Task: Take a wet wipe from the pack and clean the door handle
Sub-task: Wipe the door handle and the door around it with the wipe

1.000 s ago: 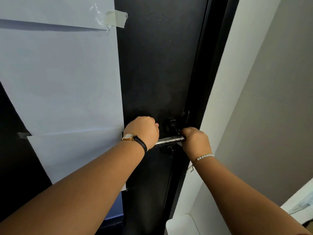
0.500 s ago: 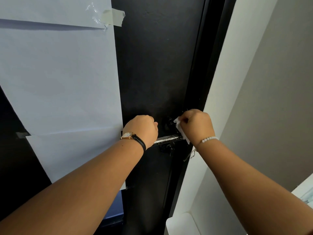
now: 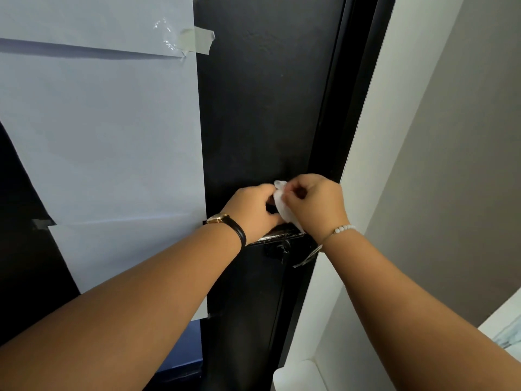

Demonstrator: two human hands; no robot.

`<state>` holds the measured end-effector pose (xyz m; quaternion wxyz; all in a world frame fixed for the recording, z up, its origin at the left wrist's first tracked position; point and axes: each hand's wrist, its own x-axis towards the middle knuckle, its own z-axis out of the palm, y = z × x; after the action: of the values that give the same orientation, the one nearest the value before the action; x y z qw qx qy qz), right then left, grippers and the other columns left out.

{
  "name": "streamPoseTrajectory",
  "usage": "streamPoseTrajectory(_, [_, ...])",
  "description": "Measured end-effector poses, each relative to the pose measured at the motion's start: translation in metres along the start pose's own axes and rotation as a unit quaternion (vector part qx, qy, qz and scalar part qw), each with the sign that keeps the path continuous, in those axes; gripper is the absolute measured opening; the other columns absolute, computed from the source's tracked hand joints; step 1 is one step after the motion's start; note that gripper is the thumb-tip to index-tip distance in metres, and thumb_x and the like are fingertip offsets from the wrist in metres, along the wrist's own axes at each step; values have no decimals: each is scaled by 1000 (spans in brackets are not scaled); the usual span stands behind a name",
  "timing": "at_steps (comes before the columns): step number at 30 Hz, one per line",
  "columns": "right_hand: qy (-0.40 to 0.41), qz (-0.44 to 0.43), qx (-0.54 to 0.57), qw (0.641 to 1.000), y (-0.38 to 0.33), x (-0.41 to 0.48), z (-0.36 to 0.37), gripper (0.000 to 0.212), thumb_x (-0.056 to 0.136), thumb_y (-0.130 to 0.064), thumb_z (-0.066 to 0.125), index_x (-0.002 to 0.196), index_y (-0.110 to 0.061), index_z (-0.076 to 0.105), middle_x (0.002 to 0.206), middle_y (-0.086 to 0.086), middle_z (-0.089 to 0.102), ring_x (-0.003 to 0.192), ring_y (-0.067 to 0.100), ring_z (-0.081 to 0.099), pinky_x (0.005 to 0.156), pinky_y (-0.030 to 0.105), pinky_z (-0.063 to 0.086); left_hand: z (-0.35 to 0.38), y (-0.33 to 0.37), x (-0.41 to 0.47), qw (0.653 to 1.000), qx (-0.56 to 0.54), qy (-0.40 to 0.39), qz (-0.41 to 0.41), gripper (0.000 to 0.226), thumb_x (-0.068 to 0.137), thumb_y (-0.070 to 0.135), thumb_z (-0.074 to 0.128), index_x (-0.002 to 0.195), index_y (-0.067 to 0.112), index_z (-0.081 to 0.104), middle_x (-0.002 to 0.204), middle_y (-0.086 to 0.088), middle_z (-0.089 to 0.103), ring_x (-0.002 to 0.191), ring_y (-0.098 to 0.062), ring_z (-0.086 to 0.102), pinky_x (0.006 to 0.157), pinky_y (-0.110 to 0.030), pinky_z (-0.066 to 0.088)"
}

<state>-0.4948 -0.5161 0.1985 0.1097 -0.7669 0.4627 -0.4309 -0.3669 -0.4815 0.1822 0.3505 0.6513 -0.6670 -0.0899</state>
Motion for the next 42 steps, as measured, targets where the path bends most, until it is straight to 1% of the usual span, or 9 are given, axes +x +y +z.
streamPoseTrajectory(4, [-69, 7, 53, 996, -1, -5, 1, 18, 85, -6, 55, 91, -14, 69, 91, 6, 68, 77, 16, 62, 65, 19, 52, 0, 0, 2, 983, -165, 79, -18, 31, 79, 23, 72, 109, 23, 66, 93, 8, 69, 85, -4, 63, 77, -14, 47])
streamPoseTrajectory(8, [-109, -21, -84, 990, 7, -11, 1, 25, 87, -6, 49, 100, -10, 70, 103, 11, 70, 94, 26, 63, 88, 32, 50, -7, 1, 3, 999, 39, 31, -11, 23, 85, 16, 62, 107, 23, 69, 100, 1, 68, 89, -14, 63, 80, -25, 50])
streamPoseTrajectory(12, [-65, 13, -86, 994, 18, -18, 4, 17, 84, -15, 59, 85, -5, 72, 93, 13, 70, 86, 26, 62, 77, 33, 51, -6, 11, 15, 968, 225, -110, -25, 32, 89, 18, 56, 121, 21, 61, 118, -5, 63, 106, -23, 60, 89, -29, 48])
streamPoseTrajectory(19, [7, 18, -73, 997, 26, -26, 22, 16, 84, -16, 60, 79, -4, 69, 85, 14, 67, 83, 25, 59, 66, 27, 44, 13, 15, 22, 967, 244, -62, -48, 21, 84, 30, 58, 82, 10, 63, 70, -2, 55, 74, -22, 59, 62, -30, 46])
streamPoseTrajectory(24, [7, 11, -87, 996, 30, -26, 20, 18, 84, -21, 60, 80, -6, 69, 86, 12, 67, 84, 24, 58, 66, 26, 42, 10, 23, 21, 962, 248, -81, -82, 19, 83, 30, 63, 80, 11, 61, 78, -6, 60, 73, -22, 59, 61, -31, 46])
streamPoseTrajectory(28, [-15, -22, -86, 996, 31, -24, 16, 17, 84, -19, 61, 96, -10, 69, 97, 11, 67, 95, 25, 58, 75, 28, 45, -3, 23, 12, 972, 232, 8, -27, 11, 82, 25, 60, 79, 15, 57, 78, -2, 54, 71, -21, 54, 58, -31, 41])
streamPoseTrajectory(32, [-47, -83, -11, 995, 23, -19, 0, 52, 79, -15, 67, 127, -19, 49, 122, 6, 60, 110, 20, 55, 94, 29, 44, -15, 29, 13, 991, 125, 42, 15, 6, 76, 22, 66, 80, 21, 61, 82, 0, 63, 77, -20, 61, 70, -36, 53])
streamPoseTrajectory(39, [77, -60, 12, 995, 33, -10, -32, 21, 78, -6, 61, 97, -15, 66, 89, 9, 67, 75, 21, 60, 66, 26, 49, 3, 54, 14, 996, -51, 24, 68, 24, 81, 6, 61, 98, 22, 64, 95, 0, 64, 81, -13, 61, 76, -25, 53])
streamPoseTrajectory(42, [105, -24, 30, 994, 53, -18, -39, 27, 75, 2, 55, 90, -15, 69, 87, 4, 62, 68, 11, 52, 60, 6, 39, 25, 68, 2, 993, -56, 8, 103, 31, 81, 5, 60, 107, 21, 59, 102, 4, 50, 86, -12, 54, 80, -23, 50])
